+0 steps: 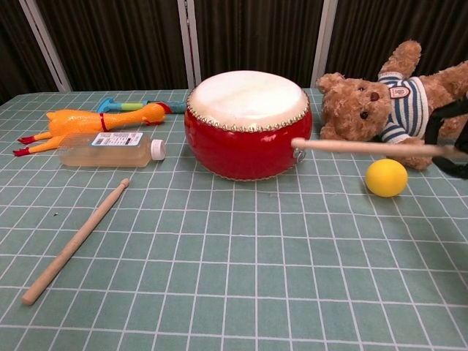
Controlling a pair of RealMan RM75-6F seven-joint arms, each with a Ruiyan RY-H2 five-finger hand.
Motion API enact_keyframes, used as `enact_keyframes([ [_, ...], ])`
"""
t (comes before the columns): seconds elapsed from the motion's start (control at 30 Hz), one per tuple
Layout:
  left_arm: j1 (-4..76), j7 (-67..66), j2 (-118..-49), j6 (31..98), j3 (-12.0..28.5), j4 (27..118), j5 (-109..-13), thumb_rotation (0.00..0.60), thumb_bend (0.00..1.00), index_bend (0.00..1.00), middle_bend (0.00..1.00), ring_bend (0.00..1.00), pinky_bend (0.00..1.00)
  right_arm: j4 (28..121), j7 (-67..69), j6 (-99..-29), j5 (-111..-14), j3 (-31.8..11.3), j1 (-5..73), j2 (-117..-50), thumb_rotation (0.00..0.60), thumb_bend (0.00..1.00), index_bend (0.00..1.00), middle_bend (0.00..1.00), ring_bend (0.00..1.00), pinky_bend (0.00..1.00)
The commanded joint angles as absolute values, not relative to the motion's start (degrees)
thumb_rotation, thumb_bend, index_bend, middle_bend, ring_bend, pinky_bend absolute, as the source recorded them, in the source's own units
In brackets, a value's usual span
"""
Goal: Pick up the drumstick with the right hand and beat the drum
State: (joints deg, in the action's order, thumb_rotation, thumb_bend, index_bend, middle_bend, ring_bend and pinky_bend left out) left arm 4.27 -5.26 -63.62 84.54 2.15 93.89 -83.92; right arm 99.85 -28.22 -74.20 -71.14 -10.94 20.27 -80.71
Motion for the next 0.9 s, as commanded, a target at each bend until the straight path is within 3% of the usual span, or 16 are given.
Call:
enact_keyframes([
  [0.03, 4.29, -5.24, -63.62, 84.51, 2.11, 93.84, -84.02, 0.600, 0.00, 0.00, 0.00, 0.00, 0.03, 102.81, -30.83, -73.96, -66.61, -14.46, 21.68, -78.62, 0.600, 0.55, 0.92, 1.00, 1.00, 0.94],
  [0.3, 4.40, -5.11, -63.38, 84.12, 1.79, 93.74, -84.36, 0.600, 0.00, 0.00, 0.00, 0.00, 0.03, 105.54, -38.55, -72.86, -48.29, -25.15, 29.07, -78.65, 0.600, 0.54, 0.92, 1.00, 1.00, 0.94],
  [0.53, 4.49, -4.28, -62.75, 83.44, 1.48, 93.97, -84.36, 0.600, 0.00, 0.00, 0.00, 0.00, 0.03, 104.15, -40.47, -74.39, -36.41, -31.27, 35.45, -82.44, 0.600, 0.55, 0.92, 1.00, 1.00, 0.94],
  [0.9, 4.67, -2.81, -61.46, 81.59, 1.46, 95.22, -82.53, 0.600, 0.01, 0.00, 0.00, 0.00, 0.03, 97.37, -40.24, -75.98, -32.91, -31.87, 41.82, -87.54, 0.600, 0.55, 0.92, 1.00, 1.00, 0.94],
])
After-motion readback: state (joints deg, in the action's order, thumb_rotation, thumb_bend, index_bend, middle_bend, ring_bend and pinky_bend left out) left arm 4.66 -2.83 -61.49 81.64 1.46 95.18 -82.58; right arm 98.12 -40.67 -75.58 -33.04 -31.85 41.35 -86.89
